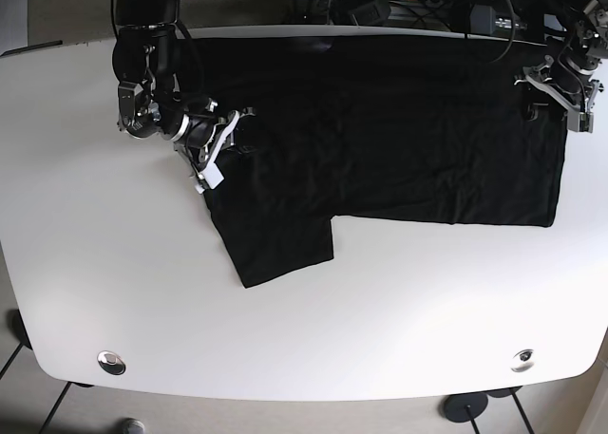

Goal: Fold the T-shirt properly
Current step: 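Grasp the shirt side with the right gripper and drag it inward, then grasp the shirt's hem edge with both grippers, then fold the hem with both grippers over toward the collar edge, then fold the shirt over again with both grippers into a long strip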

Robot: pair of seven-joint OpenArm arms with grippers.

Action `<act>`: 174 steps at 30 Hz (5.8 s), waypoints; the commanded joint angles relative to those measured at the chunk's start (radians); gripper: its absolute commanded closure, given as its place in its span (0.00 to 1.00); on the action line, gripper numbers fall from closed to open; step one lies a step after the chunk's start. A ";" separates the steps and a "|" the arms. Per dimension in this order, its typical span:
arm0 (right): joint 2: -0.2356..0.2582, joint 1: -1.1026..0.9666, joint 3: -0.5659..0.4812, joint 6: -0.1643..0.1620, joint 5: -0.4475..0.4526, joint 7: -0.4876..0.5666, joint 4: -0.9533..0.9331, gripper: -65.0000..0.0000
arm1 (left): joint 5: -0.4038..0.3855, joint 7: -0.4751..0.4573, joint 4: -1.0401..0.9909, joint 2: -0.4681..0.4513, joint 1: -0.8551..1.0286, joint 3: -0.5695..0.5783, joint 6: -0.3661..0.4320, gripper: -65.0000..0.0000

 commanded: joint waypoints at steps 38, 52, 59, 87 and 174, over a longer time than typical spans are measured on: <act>0.058 0.393 0.219 0.050 -0.250 0.222 -0.392 0.19 | -0.015 -0.022 0.013 -0.040 -0.003 0.042 -0.001 0.49; -0.031 0.332 0.105 0.088 -0.253 0.313 -0.441 0.42 | -0.015 -0.022 0.011 -0.097 -0.150 0.042 -0.001 0.48; -0.032 0.329 0.099 0.088 -0.245 0.317 -0.440 0.95 | -0.015 -0.028 -0.412 -0.252 -0.498 0.145 0.265 0.21; -0.027 0.331 0.177 0.090 -0.244 0.317 -0.417 0.97 | -0.023 -0.213 -0.873 -0.249 -0.696 0.433 0.032 0.99; -0.136 0.064 0.345 0.141 -0.328 -0.128 0.341 0.98 | 0.132 0.121 -0.119 -0.032 -0.199 0.248 -0.001 0.43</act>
